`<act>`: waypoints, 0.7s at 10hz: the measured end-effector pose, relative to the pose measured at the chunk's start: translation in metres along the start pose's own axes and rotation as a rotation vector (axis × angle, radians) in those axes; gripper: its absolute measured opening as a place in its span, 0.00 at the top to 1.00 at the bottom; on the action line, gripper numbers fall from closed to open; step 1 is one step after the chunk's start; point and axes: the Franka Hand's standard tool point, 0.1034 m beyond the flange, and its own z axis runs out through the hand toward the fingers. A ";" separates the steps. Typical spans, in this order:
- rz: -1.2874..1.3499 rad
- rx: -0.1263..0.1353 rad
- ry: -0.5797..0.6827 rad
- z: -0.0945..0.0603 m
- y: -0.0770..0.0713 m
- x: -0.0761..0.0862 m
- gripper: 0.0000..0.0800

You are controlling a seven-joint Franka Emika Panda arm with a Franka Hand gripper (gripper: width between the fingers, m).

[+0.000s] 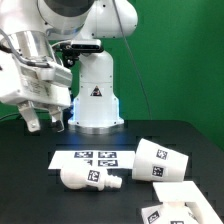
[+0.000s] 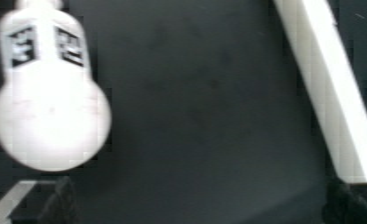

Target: Assemble lamp

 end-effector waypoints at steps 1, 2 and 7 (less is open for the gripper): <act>-0.051 -0.060 -0.021 0.005 0.003 -0.004 0.13; -0.119 -0.135 -0.050 0.013 0.008 -0.011 0.13; -0.195 -0.161 -0.090 0.028 0.008 -0.009 0.13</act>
Offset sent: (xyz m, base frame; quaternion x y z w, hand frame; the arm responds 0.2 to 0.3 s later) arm 0.0031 0.0026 -0.0249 0.0328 -0.0286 -0.0230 0.9988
